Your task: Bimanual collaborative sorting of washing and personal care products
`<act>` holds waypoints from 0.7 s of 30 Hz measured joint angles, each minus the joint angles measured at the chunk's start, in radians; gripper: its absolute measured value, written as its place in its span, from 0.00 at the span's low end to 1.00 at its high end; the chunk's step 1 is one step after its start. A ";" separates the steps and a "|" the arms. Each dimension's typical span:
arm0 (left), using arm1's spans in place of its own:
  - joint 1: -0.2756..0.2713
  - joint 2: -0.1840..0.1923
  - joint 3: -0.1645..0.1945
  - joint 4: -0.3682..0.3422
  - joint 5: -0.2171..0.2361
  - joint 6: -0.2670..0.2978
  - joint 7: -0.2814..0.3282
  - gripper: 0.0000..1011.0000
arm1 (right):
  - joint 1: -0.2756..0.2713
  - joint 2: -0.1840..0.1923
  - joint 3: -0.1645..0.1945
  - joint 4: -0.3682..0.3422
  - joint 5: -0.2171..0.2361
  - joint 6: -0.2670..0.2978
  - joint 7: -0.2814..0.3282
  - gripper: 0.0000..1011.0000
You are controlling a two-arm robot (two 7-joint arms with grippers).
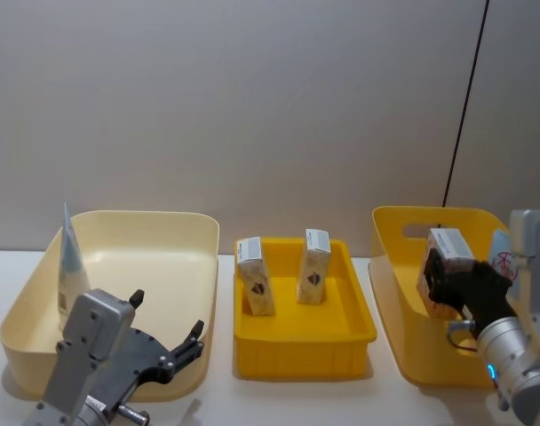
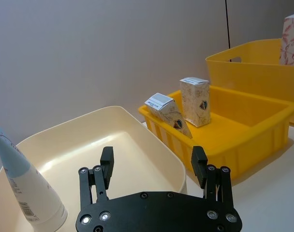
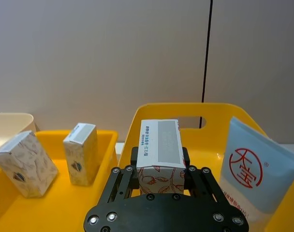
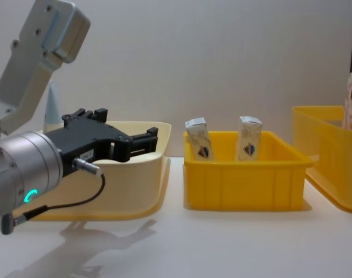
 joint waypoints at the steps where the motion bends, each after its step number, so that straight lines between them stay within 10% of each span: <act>1: 0.000 0.000 0.000 0.000 0.000 0.000 0.000 0.99 | 0.001 0.000 -0.002 0.002 -0.003 0.005 -0.002 0.43; 21: 0.000 0.000 0.000 0.000 0.000 0.000 0.000 0.99 | 0.012 -0.014 -0.018 0.029 -0.042 0.063 -0.035 0.44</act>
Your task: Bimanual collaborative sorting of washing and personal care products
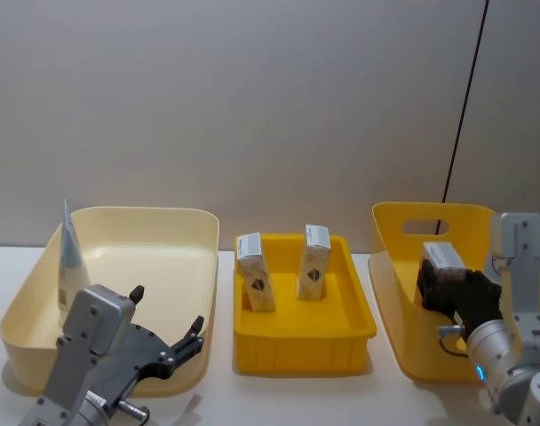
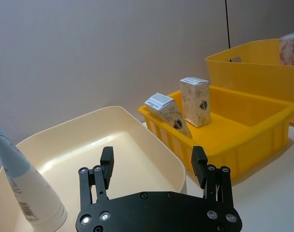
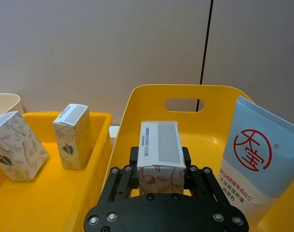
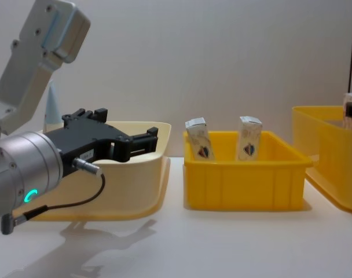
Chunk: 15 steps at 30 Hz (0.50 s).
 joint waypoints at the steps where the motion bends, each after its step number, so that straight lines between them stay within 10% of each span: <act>1: 0.000 0.000 0.000 0.000 0.000 0.000 0.000 0.99 | 0.000 0.000 0.000 0.000 0.000 0.001 -0.001 0.47; 15: 0.000 0.000 0.000 0.000 0.000 0.000 0.000 0.99 | 0.002 -0.002 -0.003 0.004 -0.006 0.010 -0.005 0.88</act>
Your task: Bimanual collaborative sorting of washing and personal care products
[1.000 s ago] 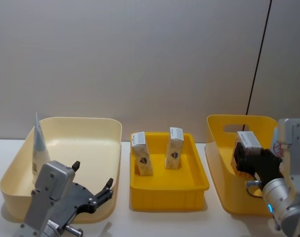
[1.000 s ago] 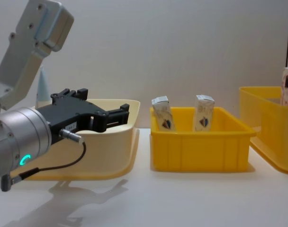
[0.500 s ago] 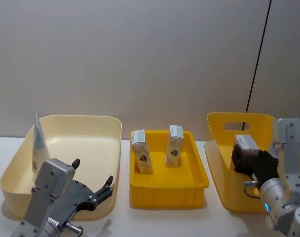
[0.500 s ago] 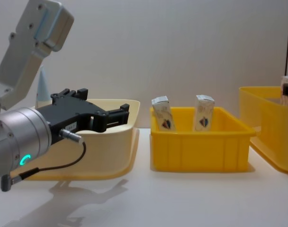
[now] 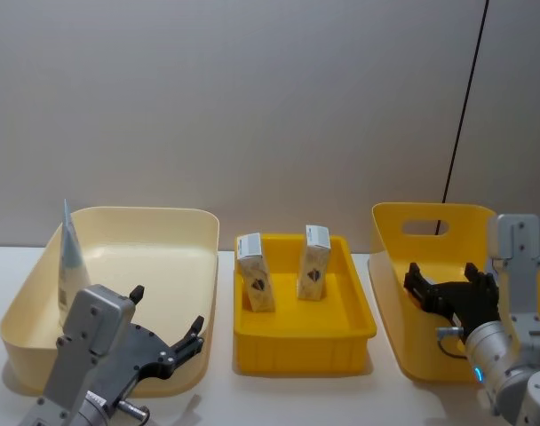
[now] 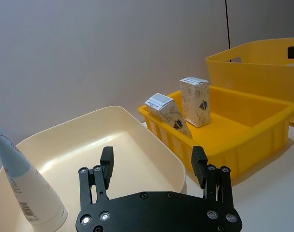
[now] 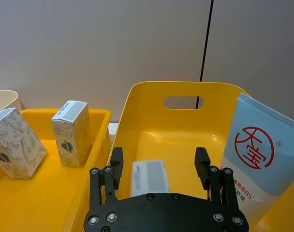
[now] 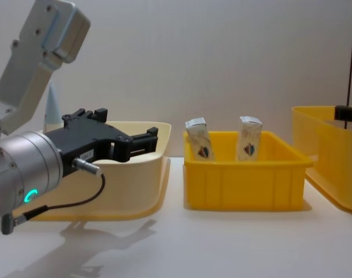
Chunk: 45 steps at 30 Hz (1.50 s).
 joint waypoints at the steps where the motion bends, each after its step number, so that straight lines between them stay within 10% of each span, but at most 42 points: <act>1: 0.000 0.000 0.000 0.000 0.000 0.000 0.000 0.99 | 0.000 0.000 0.000 0.000 0.000 0.000 0.000 0.91; 14: 0.000 0.000 0.000 0.000 0.000 0.000 0.000 0.99 | -0.006 -0.001 0.004 -0.005 0.004 -0.030 0.015 0.99; 33: 0.000 0.000 0.000 0.000 0.000 0.000 0.000 0.99 | -0.053 0.010 0.041 -0.062 0.102 -0.236 0.166 0.99; 45: 0.000 0.000 0.000 0.000 0.000 0.000 0.000 0.99 | -0.110 0.056 0.002 -0.097 0.118 -0.255 0.158 0.99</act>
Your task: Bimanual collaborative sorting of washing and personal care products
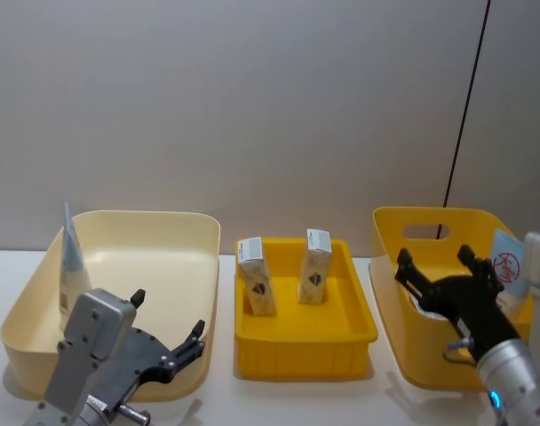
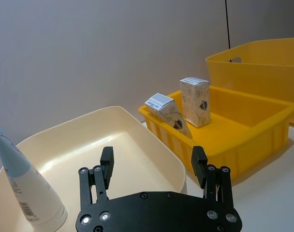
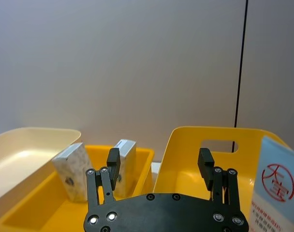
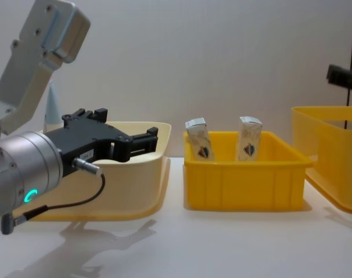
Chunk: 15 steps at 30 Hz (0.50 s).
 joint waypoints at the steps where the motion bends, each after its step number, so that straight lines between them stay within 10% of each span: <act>1: 0.000 0.000 0.000 0.000 0.000 0.000 0.000 0.99 | -0.008 0.006 -0.005 -0.004 0.002 -0.003 -0.001 0.99; 15: 0.000 0.000 0.000 0.000 0.000 0.000 0.000 0.99 | -0.145 0.115 -0.100 -0.091 0.042 -0.054 -0.022 0.99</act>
